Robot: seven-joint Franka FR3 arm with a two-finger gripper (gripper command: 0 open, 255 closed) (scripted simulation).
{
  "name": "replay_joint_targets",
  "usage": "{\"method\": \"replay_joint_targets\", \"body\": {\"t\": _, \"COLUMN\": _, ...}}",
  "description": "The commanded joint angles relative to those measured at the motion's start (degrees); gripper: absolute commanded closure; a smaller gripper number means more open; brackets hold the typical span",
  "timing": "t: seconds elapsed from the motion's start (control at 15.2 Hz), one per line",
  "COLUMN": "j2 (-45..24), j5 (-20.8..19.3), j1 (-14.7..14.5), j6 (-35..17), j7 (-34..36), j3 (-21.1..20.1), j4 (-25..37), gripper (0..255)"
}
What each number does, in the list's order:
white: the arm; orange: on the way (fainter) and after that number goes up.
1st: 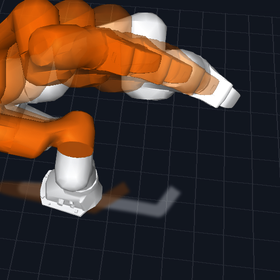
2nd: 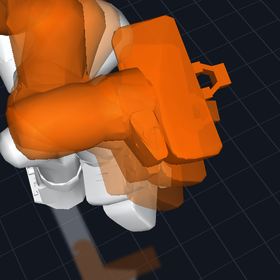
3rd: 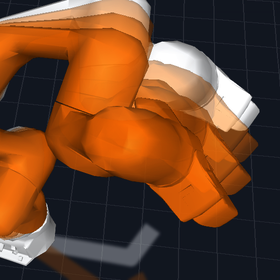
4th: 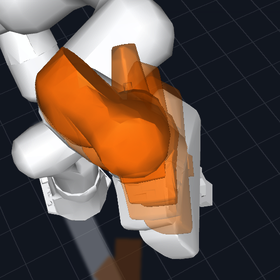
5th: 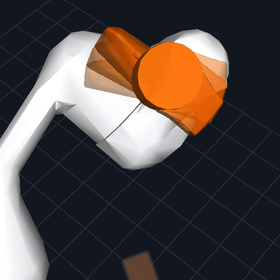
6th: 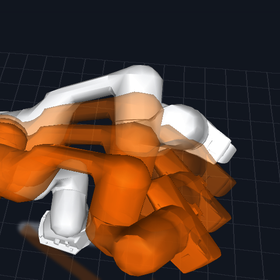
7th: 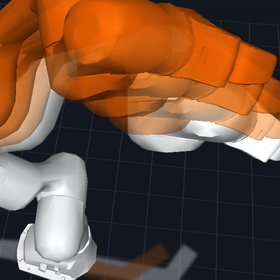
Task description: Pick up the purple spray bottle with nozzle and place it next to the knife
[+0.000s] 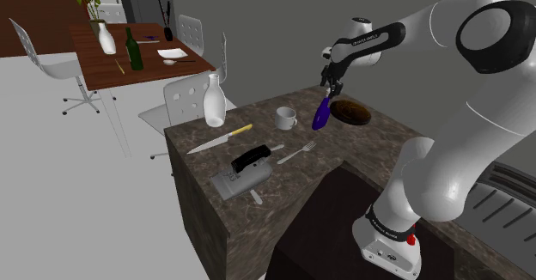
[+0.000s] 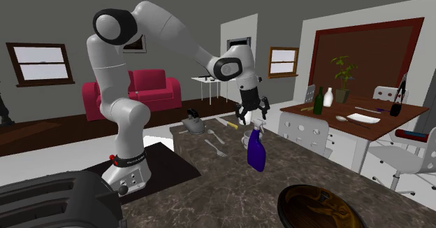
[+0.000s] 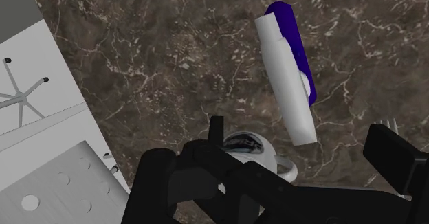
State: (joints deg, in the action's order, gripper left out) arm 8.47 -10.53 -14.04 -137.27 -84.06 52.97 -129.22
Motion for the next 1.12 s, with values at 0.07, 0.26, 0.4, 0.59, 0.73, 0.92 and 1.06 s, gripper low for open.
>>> {"method": "replay_joint_targets", "body": {"t": 0.07, "j2": 0.0, "j5": 0.0, "j1": 0.0, "j6": 0.0, "j7": 0.0, "j3": 0.0, "j4": 0.0, "gripper": 255}}
{"method": "replay_joint_targets", "body": {"t": 0.26, "j2": 0.0, "j5": 0.0, "j1": 0.0, "j6": 0.0, "j7": 0.0, "j3": 0.0, "j4": 0.0, "gripper": 255}}
{"method": "replay_joint_targets", "body": {"t": 0.4, "j2": 0.0, "j5": 0.0, "j1": 0.0, "j6": 0.0, "j7": 0.0, "j3": 0.0, "j4": 0.0, "gripper": 255}}
{"method": "replay_joint_targets", "body": {"t": 0.59, "j2": 0.0, "j5": 0.0, "j1": 0.0, "j6": 0.0, "j7": 0.0, "j3": 0.0, "j4": 0.0, "gripper": 255}}
{"method": "replay_joint_targets", "body": {"t": 0.73, "j2": 0.5, "j5": -0.5, "j1": 0.1, "j6": 0.8, "j7": 0.3, "j3": -0.3, "j4": 0.4, "gripper": 255}}
{"method": "replay_joint_targets", "body": {"t": 0.92, "j2": 2.0, "j5": -1.6, "j1": 0.5, "j6": 3.3, "j7": 1.2, "j3": -1.1, "j4": 1.8, "gripper": 255}}
{"method": "replay_joint_targets", "body": {"t": 1.06, "j2": 2.9, "j5": -2.3, "j1": 0.7, "j6": 5.0, "j7": 1.6, "j3": -1.6, "j4": 2.8, "gripper": 255}}
